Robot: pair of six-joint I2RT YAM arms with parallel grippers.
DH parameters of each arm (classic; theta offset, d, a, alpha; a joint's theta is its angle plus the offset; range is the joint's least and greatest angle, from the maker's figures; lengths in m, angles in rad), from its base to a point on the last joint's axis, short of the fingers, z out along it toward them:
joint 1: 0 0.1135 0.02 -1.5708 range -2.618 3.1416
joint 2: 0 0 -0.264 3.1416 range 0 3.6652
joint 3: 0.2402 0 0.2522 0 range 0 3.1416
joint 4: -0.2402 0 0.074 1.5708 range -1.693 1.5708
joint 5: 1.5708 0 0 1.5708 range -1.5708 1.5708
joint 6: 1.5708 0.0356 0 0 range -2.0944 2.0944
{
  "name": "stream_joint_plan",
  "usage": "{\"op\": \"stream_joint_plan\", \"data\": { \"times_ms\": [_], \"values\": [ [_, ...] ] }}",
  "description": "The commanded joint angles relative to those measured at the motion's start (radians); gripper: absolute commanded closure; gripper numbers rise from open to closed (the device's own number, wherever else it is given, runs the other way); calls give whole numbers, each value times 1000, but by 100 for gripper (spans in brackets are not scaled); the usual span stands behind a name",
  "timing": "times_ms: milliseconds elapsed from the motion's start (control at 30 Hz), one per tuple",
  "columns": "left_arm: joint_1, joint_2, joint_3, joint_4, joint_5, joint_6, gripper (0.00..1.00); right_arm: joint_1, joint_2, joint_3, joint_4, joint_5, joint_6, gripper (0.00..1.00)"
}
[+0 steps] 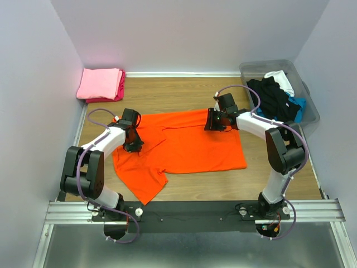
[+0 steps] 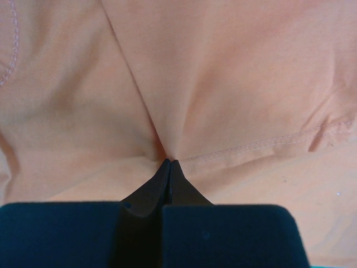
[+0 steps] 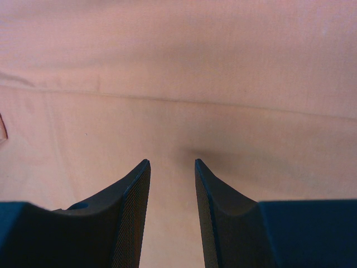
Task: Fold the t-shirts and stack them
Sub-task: Fold the tshirt
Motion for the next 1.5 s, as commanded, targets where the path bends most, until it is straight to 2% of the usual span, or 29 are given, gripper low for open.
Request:
{"op": "stream_joint_plan", "data": {
  "times_ms": [0, 567, 600, 667, 700, 800, 867, 967, 1067, 1133, 1233, 1467],
  "values": [
    [-5, -32, 32, -42, 45, -1, 100, 0, -21, -11, -11, 20, 0, 55],
    [-5, -78, 6, -78, 56, 11, 97, 2, -30, -17, -10, 32, 0, 55],
    [-5, -73, -2, -75, 54, 14, 86, 0, -28, -17, -10, 34, 0, 55],
    [-3, -66, -14, -67, 83, 17, 72, 0, -27, -12, -8, 39, 2, 55],
    [-3, -67, -16, -65, 85, 19, 58, 0, -28, -11, -10, 42, 0, 55],
    [-3, -85, 7, -68, 68, 16, 38, 0, -36, 9, -11, 83, -6, 55],
    [0, -98, 27, -73, 22, 5, 33, -4, -38, 17, -11, 101, -12, 55],
    [32, -105, 82, -72, -25, 13, 32, -19, -35, 32, -13, 124, -18, 55],
    [98, -101, 131, -20, -64, 14, 46, -74, -19, 51, -11, 126, -9, 55],
    [127, -89, 143, 33, -73, 27, 51, -99, -2, 65, -11, 123, -4, 55],
    [178, 29, 198, 144, -62, 66, 55, -142, 36, 98, -11, 106, 11, 55],
    [202, 296, 344, 226, -65, 97, 60, -199, 145, 187, -10, 114, 49, 56]
  ]
}}
